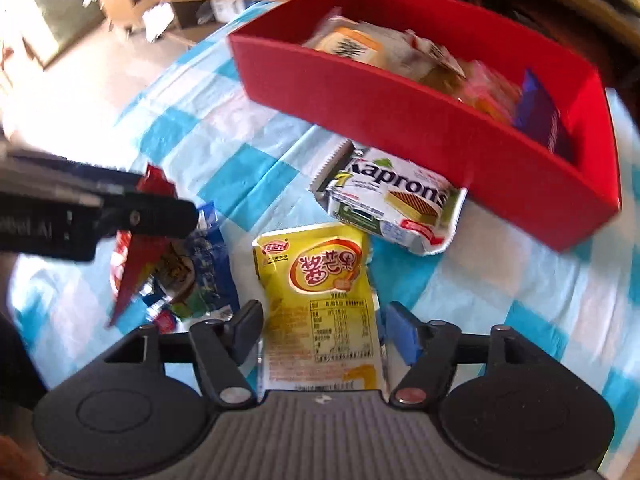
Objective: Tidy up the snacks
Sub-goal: 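Carry the Trolli packet and yellow packet toward the red box with both grippers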
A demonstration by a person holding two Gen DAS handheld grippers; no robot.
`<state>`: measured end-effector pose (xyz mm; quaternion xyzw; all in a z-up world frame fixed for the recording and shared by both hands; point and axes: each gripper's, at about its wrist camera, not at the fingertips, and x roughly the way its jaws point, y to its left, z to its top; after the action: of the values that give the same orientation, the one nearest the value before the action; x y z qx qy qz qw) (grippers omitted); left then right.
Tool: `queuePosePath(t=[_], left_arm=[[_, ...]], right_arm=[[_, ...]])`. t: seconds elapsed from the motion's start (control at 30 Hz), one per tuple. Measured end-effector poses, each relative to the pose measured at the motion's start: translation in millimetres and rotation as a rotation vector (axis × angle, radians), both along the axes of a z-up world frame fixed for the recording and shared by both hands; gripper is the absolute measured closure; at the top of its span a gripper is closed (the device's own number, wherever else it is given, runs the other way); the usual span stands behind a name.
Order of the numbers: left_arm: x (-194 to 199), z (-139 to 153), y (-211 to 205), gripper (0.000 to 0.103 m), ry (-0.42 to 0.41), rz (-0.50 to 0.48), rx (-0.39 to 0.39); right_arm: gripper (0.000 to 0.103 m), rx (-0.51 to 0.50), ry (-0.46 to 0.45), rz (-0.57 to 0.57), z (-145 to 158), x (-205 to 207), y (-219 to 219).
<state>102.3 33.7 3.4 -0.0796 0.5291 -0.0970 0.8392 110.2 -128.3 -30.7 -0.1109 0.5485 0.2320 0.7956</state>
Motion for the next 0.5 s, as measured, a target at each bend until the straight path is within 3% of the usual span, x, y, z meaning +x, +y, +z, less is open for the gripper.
queuePosePath(t=[0.07, 0.17, 0.5], left_arm=[[0, -1, -1, 0.034, 0.002, -0.002, 0.004], [-1, 0, -3, 0.034, -0.002, -0.006, 0.010], [0, 3, 1, 0.034, -0.004, 0.003, -0.022]], right_arm=[[0.027, 0.009, 0.004, -0.024, 0, 4, 0], [0.040, -0.002, -0.001, -0.047, 4, 9, -2], [0.045, 0.069, 0.035, -0.090, 14, 2, -27]])
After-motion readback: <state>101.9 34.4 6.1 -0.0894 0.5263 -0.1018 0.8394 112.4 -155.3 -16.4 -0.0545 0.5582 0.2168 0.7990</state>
